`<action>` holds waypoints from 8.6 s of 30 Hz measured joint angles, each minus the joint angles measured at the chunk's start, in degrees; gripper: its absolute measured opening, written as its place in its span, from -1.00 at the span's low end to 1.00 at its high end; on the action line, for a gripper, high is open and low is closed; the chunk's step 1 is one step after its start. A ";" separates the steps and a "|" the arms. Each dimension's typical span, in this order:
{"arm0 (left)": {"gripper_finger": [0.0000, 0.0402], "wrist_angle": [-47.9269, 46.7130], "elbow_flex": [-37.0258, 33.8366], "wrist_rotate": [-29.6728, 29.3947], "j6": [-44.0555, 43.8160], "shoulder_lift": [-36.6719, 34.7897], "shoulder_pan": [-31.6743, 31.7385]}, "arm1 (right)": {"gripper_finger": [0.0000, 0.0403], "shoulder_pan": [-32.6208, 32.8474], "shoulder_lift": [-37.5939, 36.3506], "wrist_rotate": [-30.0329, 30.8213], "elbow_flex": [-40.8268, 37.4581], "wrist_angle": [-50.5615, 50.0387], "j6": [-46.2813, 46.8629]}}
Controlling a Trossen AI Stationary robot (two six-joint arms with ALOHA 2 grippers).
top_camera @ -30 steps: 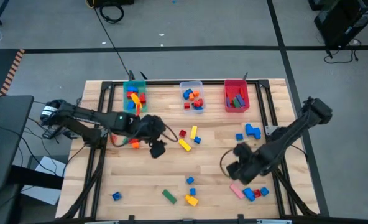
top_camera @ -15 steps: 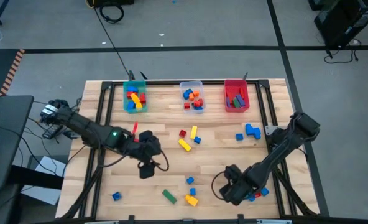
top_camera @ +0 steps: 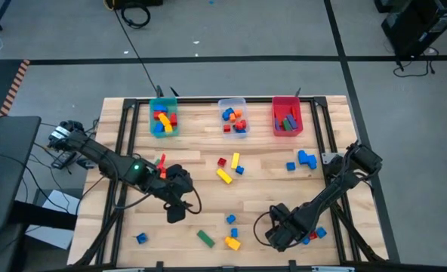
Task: Sort blocks by size
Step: Put the pink block into the red bin, then put the blue 4 stud game piece into the transparent bin
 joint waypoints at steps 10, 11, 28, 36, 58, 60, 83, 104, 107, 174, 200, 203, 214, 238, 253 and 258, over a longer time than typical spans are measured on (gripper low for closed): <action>0.39 4.12 -0.02 0.49 -0.33 0.00 -0.24 | -0.42 -0.87 -1.28 1.08 -0.16 -0.22 0.60; 0.39 5.17 -0.02 0.50 -0.31 0.00 -0.20 | -0.42 -1.00 -1.28 0.98 -0.19 -0.16 1.08; 0.39 5.91 -0.02 2.81 13.61 0.00 4.30 | -0.39 -4.70 -9.77 10.33 -0.38 -5.44 4.40; 0.39 8.77 -0.40 3.66 17.74 0.00 10.72 | -0.39 -17.47 -25.47 21.59 -0.34 -14.23 -9.42; 0.39 15.15 -0.42 6.22 20.63 0.00 26.20 | -0.38 -81.71 -29.12 15.35 -0.27 -8.94 -75.38; 0.39 14.86 -0.42 6.21 20.43 0.00 26.21 | -0.38 -86.27 -25.80 13.91 -0.27 -7.34 -77.97; 0.39 10.15 -0.42 7.76 19.18 -1.54 24.10 | 0.08 -93.07 -16.74 10.48 -0.25 -6.03 -85.45; 0.39 22.37 -20.05 2.77 10.12 -22.27 18.59 | 0.06 -50.29 -29.71 15.52 -0.19 -0.52 -64.59; 0.39 22.49 -20.13 3.21 9.96 -22.23 18.17 | 0.06 -47.46 -26.48 15.26 -0.19 3.85 -66.07; 0.39 33.29 -20.11 3.76 7.34 -22.14 15.10 | -0.49 -61.65 -1.52 12.01 28.21 4.96 -91.67; 0.39 30.43 -20.09 -7.75 6.85 -22.12 15.10 | 0.41 -68.21 2.58 9.59 28.23 -9.86 -82.85; 0.39 30.37 -20.02 -7.81 6.51 -21.76 15.07 | 0.37 -65.35 -1.01 11.43 27.93 -13.36 -80.81; 0.39 28.60 -20.02 -4.97 5.88 -17.40 14.78 | 0.19 -45.80 -21.73 19.60 9.26 -11.72 -55.39; 0.39 -18.03 -4.74 3.81 -36.70 -1.91 -4.82 | 0.18 -22.81 -30.22 23.62 -12.34 -2.66 -34.56; 0.39 -14.59 -10.40 26.38 -49.72 8.39 -13.69 | 0.19 -22.82 -30.22 21.14 -12.34 3.44 -44.15; 0.39 -8.57 -10.40 30.38 -49.76 12.94 -15.95 | 0.18 -22.83 -30.22 21.19 -12.34 6.85 -43.11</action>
